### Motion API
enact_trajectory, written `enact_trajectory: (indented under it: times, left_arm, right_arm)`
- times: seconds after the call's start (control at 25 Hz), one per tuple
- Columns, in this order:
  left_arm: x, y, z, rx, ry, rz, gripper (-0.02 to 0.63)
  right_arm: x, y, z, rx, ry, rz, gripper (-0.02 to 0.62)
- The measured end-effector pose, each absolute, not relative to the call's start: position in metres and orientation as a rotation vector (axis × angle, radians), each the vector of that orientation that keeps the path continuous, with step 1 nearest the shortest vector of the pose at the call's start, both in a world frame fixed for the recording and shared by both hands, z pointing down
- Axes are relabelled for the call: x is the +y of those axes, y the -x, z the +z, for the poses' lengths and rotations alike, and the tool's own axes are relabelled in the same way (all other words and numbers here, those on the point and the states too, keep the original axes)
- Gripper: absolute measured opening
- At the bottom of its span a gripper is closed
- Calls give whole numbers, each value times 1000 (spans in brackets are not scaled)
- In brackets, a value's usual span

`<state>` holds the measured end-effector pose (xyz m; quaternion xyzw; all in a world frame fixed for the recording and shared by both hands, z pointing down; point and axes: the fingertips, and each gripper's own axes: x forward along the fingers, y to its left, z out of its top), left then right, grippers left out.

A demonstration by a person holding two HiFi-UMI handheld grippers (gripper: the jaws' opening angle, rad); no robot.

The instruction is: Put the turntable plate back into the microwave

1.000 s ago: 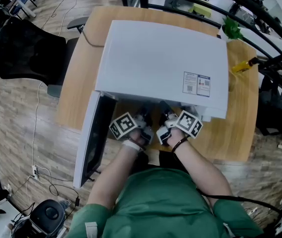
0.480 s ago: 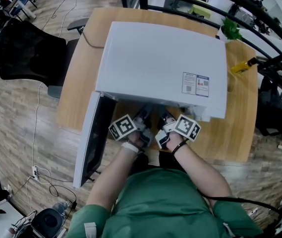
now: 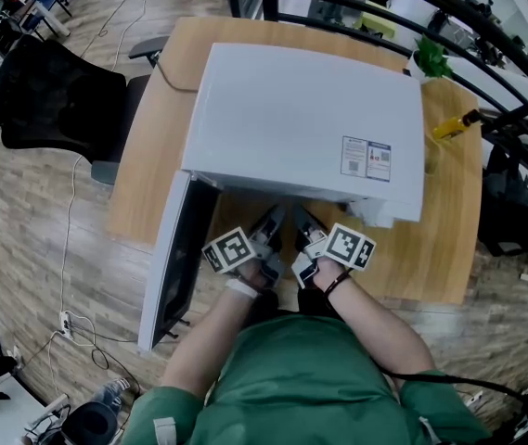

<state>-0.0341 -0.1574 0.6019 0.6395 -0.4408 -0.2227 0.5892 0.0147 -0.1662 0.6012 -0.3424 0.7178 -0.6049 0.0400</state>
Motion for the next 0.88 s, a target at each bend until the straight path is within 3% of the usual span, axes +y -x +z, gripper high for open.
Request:
enact_trajectory:
  times: [0.36,0.88]
  left_arm:
    - [-136,45,547,-1202,-1779,-276,49]
    - [-106,42,467,-1368,-2056,-18,31]
  right_arm:
    - [-159,-16,544,2540,1072,-1537,21]
    - [-130,-24,452,2981,1142,-866,6]
